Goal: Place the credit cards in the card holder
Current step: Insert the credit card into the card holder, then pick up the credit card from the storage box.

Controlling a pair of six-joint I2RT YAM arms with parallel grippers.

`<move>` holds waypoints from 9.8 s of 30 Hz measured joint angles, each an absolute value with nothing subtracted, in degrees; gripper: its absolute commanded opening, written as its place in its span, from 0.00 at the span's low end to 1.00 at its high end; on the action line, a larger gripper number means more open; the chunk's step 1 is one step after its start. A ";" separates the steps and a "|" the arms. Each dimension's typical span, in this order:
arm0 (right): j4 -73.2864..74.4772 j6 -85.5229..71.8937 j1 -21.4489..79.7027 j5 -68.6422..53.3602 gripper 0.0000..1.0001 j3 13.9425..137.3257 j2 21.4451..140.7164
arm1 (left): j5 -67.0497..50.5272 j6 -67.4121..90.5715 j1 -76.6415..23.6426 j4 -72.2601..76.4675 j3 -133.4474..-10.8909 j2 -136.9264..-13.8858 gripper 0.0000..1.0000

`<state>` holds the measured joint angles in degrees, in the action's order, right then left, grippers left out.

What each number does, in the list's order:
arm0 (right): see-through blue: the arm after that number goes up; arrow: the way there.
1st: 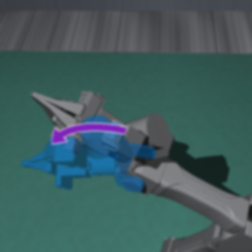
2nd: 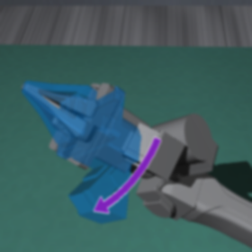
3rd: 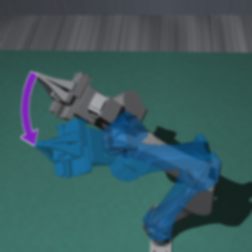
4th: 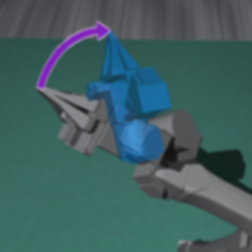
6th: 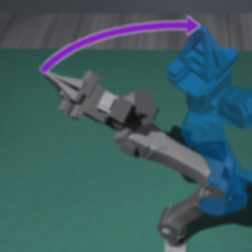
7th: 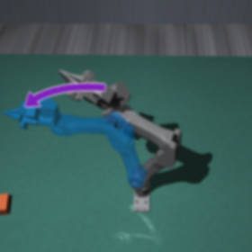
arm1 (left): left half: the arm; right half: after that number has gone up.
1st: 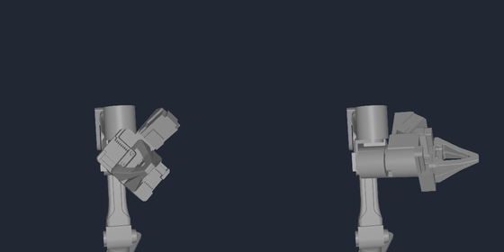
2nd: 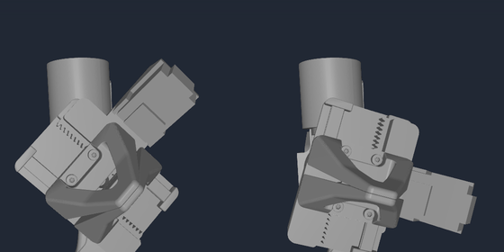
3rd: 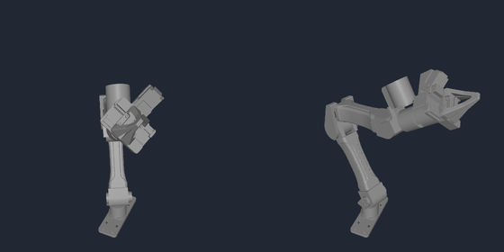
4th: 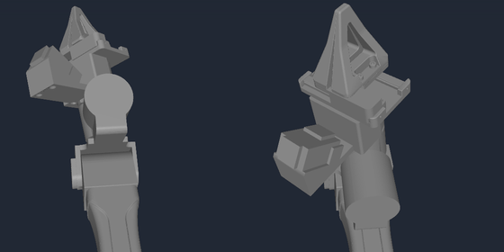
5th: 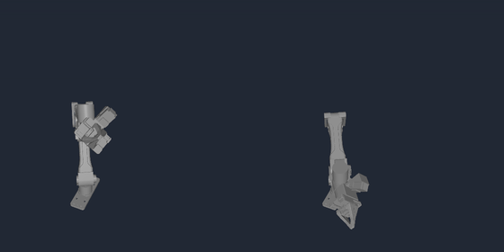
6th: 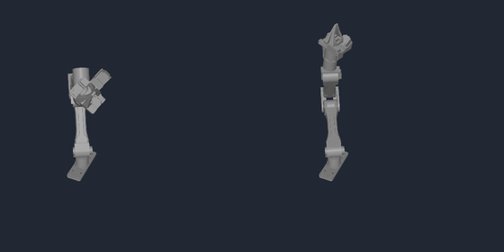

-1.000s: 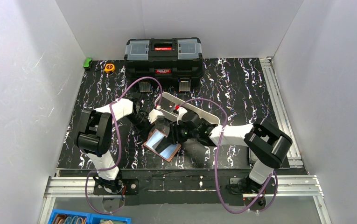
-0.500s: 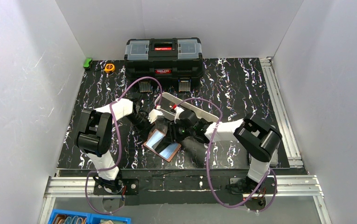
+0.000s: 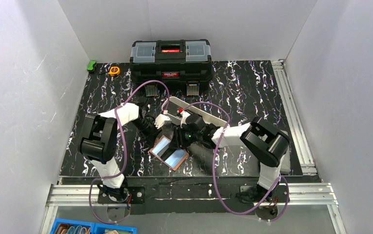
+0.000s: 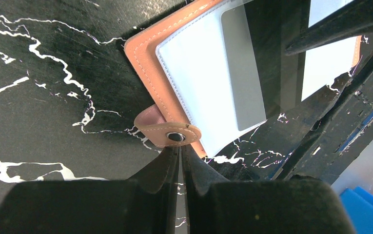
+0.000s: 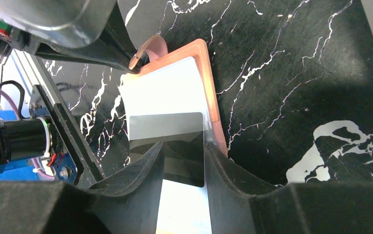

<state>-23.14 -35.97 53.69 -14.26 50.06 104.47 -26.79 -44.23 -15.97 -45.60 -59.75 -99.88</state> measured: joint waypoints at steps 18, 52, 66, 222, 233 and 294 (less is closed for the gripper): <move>-22.87 -35.57 54.06 -10.83 0.51 47.64 98.04 | -26.74 -43.99 -15.97 -45.71 -59.75 -99.88 0.06; -20.51 -30.39 59.83 -8.91 0.27 49.80 102.76 | -26.65 -43.46 -15.97 -45.93 -59.75 -99.90 0.05; -20.45 -29.65 59.88 -8.97 0.25 53.56 106.37 | -26.68 -43.05 -15.75 -45.98 -59.75 -99.92 0.05; -9.47 -42.19 38.65 -4.23 0.23 47.51 83.29 | -24.97 -38.94 -17.72 -38.50 -85.76 -105.10 0.28; -9.47 -44.88 38.35 -2.00 0.62 47.57 90.94 | -25.69 -38.98 -17.69 -38.17 -86.87 -105.10 0.27; 6.61 -21.10 35.00 -16.32 0.57 56.93 85.86 | -25.36 -41.95 -17.74 -38.41 -84.79 -103.26 0.26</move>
